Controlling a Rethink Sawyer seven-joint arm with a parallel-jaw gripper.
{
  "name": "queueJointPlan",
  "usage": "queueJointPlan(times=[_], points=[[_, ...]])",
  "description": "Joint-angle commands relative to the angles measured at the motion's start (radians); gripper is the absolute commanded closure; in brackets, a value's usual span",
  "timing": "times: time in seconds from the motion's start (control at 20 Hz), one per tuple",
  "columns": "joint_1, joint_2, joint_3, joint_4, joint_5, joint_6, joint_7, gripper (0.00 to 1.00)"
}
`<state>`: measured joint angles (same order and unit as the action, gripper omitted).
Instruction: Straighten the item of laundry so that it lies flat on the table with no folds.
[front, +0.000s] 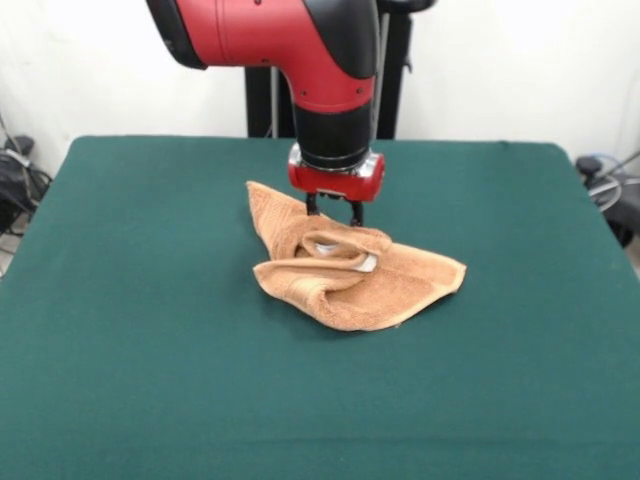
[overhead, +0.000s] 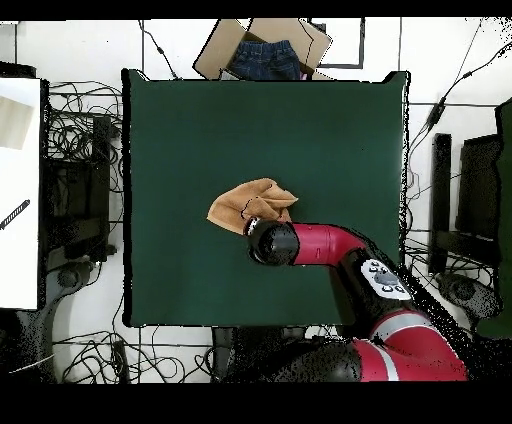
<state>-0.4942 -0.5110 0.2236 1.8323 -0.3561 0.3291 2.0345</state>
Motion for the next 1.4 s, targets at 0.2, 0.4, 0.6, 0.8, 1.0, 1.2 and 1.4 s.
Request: queueJointPlan(times=[0.2, 0.4, 0.6, 0.8, 1.0, 1.2, 1.4], points=[[-0.015, -0.108, 0.048, 0.011, 0.002, 0.073, 0.004, 0.00], [0.005, -0.174, 0.038, 0.053, 0.000, 0.067, 0.020, 0.00], [0.013, -0.205, 0.040, 0.061, -0.005, 0.064, 0.019, 0.00], [0.018, -0.219, 0.034, 0.072, -0.013, 0.039, 0.029, 0.00], [0.016, -0.255, 0.031, 0.108, -0.008, 0.038, 0.040, 0.00], [-0.007, -0.237, 0.035, 0.112, -0.022, 0.005, 0.035, 0.00], [-0.025, -0.209, 0.046, 0.101, -0.032, -0.018, 0.025, 0.00]])
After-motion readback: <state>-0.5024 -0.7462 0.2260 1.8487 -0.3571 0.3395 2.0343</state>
